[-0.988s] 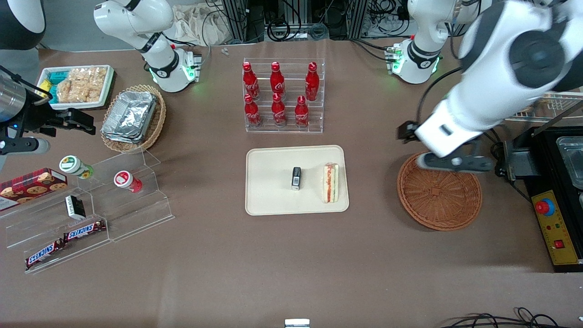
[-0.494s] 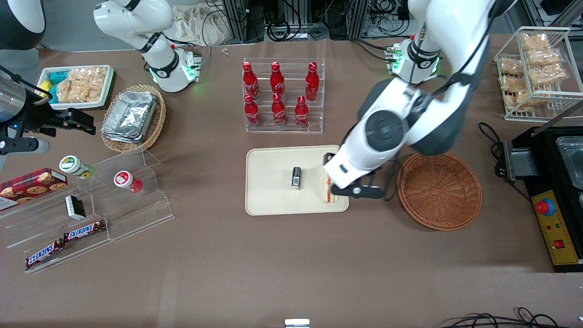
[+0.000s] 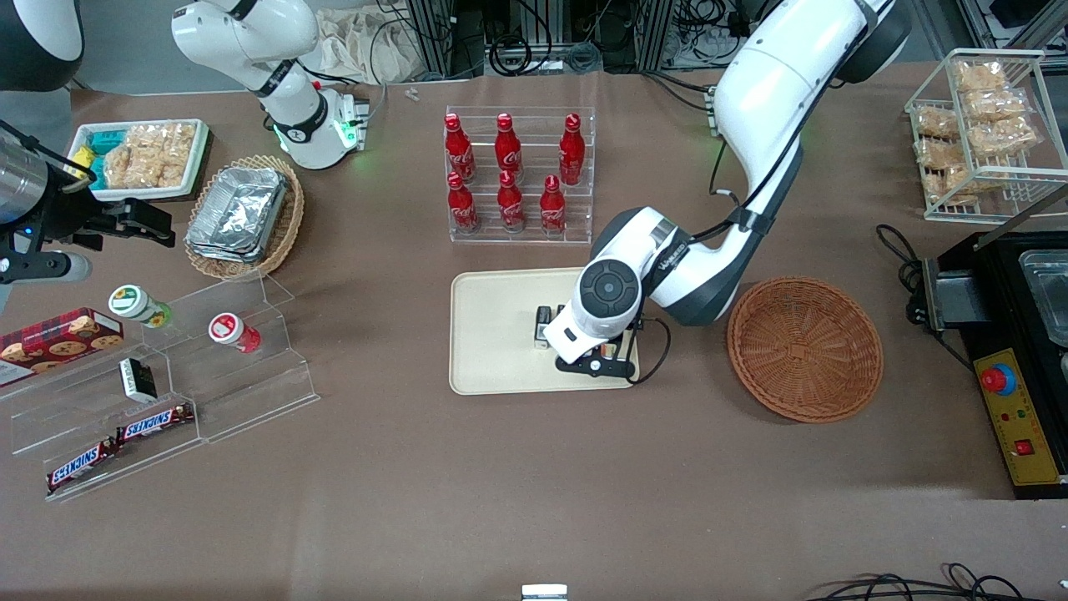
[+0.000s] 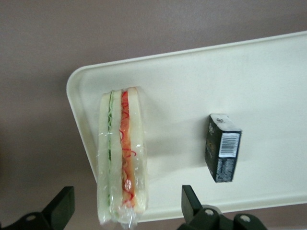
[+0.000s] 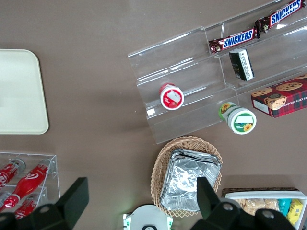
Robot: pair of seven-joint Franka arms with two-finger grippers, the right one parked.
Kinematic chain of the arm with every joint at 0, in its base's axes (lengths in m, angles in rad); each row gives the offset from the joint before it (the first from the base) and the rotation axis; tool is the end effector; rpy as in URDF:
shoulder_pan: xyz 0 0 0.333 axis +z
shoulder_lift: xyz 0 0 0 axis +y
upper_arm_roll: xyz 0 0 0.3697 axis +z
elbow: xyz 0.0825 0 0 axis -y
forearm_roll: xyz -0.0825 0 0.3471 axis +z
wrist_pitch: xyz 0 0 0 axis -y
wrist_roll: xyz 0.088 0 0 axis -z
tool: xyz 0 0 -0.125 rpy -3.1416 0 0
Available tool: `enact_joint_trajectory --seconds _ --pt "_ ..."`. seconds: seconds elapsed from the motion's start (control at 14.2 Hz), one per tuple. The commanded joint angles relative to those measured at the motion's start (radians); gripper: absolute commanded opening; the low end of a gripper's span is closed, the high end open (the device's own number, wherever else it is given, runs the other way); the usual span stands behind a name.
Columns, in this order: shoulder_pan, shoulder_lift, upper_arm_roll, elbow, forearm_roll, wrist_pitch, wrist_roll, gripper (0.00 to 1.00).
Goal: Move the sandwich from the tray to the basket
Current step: 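Lower the left gripper and close it on the wrapped sandwich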
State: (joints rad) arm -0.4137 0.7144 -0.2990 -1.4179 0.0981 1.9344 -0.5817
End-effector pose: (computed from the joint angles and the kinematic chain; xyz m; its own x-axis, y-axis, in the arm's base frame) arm 0.5675 -0.4177 0.3182 0.9729 -0.1180 -0.1990 -0.1203 -0.9927 0.0003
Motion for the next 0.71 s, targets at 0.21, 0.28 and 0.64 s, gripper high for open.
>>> enact_joint_trajectory --seconds 0.21,0.28,0.64 --pt "-0.014 0.039 0.001 -0.050 0.026 0.029 -0.026 0.99" --pt "-0.014 0.042 0.001 -0.050 0.026 0.028 -0.026 0.80" --pt "-0.031 0.034 0.001 -0.085 0.149 0.025 -0.139 0.00"
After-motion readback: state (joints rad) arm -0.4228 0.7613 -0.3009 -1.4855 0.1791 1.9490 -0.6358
